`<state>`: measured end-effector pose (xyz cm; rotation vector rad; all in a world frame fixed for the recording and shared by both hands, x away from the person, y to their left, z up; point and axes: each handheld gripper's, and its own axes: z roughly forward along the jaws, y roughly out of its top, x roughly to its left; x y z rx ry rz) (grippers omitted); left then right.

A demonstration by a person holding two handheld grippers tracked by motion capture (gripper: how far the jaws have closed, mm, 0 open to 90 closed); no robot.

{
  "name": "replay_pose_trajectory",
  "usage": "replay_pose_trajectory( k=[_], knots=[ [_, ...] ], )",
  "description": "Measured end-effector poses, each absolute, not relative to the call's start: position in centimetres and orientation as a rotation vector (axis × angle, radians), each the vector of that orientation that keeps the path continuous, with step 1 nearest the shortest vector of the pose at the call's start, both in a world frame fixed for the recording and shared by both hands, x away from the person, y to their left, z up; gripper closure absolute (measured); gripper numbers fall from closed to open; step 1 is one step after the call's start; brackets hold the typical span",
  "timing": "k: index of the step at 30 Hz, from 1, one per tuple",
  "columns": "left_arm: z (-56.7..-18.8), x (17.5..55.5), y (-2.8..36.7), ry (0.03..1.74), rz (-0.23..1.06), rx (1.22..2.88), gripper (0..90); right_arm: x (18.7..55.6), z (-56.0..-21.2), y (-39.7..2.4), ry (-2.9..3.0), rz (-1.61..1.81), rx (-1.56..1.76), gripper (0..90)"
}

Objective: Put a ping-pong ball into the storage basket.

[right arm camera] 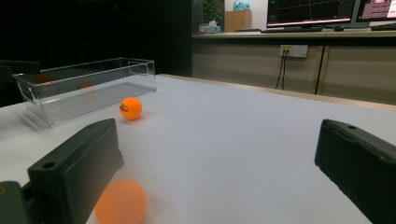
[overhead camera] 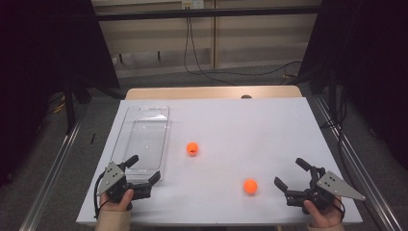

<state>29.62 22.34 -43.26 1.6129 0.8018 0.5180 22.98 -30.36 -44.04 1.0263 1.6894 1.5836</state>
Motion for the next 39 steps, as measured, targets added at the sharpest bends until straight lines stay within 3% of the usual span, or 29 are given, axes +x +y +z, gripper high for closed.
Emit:
replay_pose_trajectory(
  k=[39],
  knots=[
    [-42.3,30.2,17.8,0.736,0.395,1.623,1.7,23.0,-44.0,-30.5,1.686,1.592,1.027,0.0]
  ],
)
